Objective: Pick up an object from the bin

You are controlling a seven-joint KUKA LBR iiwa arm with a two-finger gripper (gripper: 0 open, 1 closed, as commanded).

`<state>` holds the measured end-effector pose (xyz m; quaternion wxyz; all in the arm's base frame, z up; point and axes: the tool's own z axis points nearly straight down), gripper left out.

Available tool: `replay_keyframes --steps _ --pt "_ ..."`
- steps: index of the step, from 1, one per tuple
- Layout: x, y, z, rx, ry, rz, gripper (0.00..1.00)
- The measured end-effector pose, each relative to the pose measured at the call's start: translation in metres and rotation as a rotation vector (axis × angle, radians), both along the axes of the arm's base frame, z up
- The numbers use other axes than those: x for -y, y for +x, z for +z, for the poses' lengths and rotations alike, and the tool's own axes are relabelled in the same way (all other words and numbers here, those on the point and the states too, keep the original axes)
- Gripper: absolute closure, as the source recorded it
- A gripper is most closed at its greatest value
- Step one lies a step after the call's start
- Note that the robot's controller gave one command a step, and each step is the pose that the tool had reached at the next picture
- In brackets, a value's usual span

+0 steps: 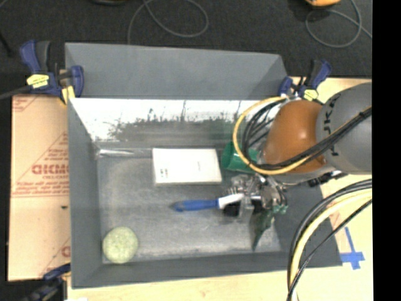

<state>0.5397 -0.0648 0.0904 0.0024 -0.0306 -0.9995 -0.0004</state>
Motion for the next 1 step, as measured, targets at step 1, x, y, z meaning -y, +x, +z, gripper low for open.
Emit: replay_keyframes --steps 1 --pt "0.0003 0.0011 0.0166 0.004 -0.001 0.0 1.0"
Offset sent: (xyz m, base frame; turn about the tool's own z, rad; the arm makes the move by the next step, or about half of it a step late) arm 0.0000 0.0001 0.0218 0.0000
